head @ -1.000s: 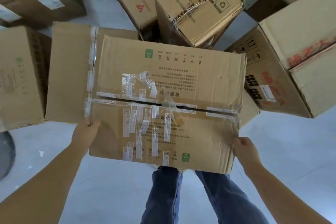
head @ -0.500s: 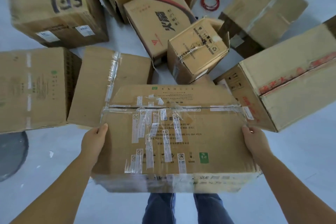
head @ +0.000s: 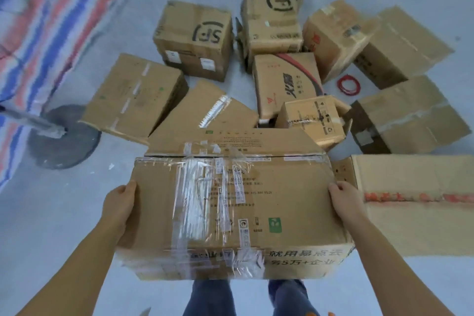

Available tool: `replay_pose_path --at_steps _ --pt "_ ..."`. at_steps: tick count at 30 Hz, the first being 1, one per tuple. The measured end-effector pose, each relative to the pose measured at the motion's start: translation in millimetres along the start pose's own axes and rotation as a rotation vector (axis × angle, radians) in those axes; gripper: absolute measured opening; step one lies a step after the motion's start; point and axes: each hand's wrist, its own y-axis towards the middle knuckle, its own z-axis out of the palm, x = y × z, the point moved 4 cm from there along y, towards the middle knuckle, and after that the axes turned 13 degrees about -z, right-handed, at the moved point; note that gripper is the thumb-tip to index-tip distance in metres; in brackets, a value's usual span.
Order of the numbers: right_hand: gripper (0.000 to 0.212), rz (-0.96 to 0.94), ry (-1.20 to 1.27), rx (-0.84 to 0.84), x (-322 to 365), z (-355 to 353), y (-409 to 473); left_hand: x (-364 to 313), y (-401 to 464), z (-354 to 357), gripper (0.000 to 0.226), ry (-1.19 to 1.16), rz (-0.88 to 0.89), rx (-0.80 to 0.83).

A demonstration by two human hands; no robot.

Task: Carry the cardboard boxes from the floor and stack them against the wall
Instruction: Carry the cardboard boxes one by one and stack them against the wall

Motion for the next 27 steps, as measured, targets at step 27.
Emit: replay_pose_path --at_steps 27 --pt "0.026 -0.972 -0.181 0.687 64.8 9.3 -282.5 527.5 -493.1 -5.9 0.028 -0.973 -0.493 -0.74"
